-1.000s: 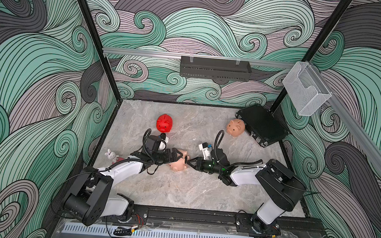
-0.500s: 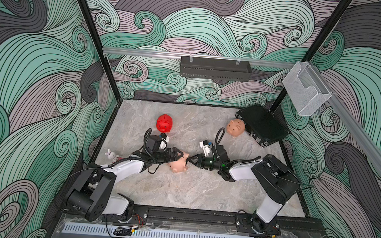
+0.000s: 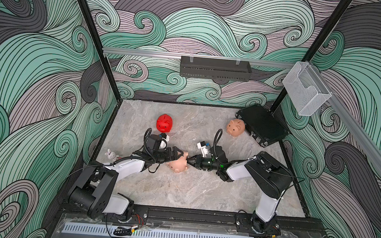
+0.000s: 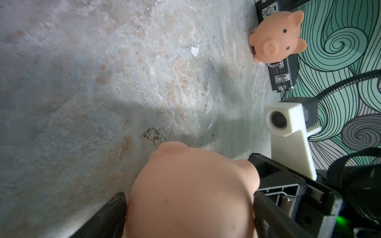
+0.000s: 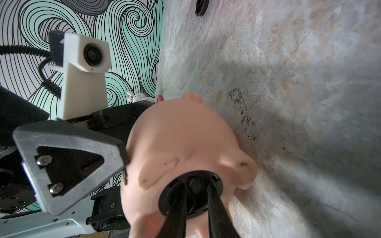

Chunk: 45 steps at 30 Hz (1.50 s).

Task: Open piggy banks
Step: Open the lid on the piggy bank.

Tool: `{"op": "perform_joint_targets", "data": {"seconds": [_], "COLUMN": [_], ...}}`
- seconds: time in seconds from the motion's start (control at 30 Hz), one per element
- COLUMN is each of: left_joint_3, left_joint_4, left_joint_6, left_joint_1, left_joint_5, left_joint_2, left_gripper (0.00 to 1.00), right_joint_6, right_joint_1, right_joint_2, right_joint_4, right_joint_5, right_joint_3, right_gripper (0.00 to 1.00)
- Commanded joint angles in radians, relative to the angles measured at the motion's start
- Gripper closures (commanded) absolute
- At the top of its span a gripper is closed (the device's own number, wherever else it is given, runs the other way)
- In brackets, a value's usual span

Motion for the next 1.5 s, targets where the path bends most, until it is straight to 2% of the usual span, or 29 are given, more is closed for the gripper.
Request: {"op": "perform_joint_targets", "data": {"seconds": [0.0,0.3,0.63,1.17,1.27,1.47], "left_joint_3": [-0.040,-0.048,-0.054,-0.057,-0.056,-0.045], "left_joint_4": [-0.127,-0.098,-0.087,-0.087,-0.080,-0.094], "left_joint_6": [0.009,0.002,0.005,0.006,0.006,0.014], "left_joint_1": [-0.006,-0.006,-0.006,-0.011,-0.010,-0.012], "left_joint_5": [-0.017,-0.004,0.008,0.024,0.028,0.025], "left_joint_2": [0.062,0.087,0.091,0.079,0.084,0.089], "left_gripper": [0.10,0.12,0.14,0.15,0.15,0.15], "right_joint_6": [0.009,0.014,0.028,0.035,0.013,-0.029], "right_joint_1": [0.015,0.028,0.038,0.048,0.048,0.048], "right_joint_2": [0.017,0.010,-0.001,-0.006,-0.029,-0.047], "right_joint_4": [0.063,0.070,-0.062,-0.128,-0.153,-0.153], "right_joint_5": [-0.037,-0.002,0.053,0.078,0.085,0.079], "right_joint_3": [0.030,0.020,0.068,0.092,0.092,0.096], "right_gripper": [0.78,0.76,0.77,0.91,0.99,1.00]}}
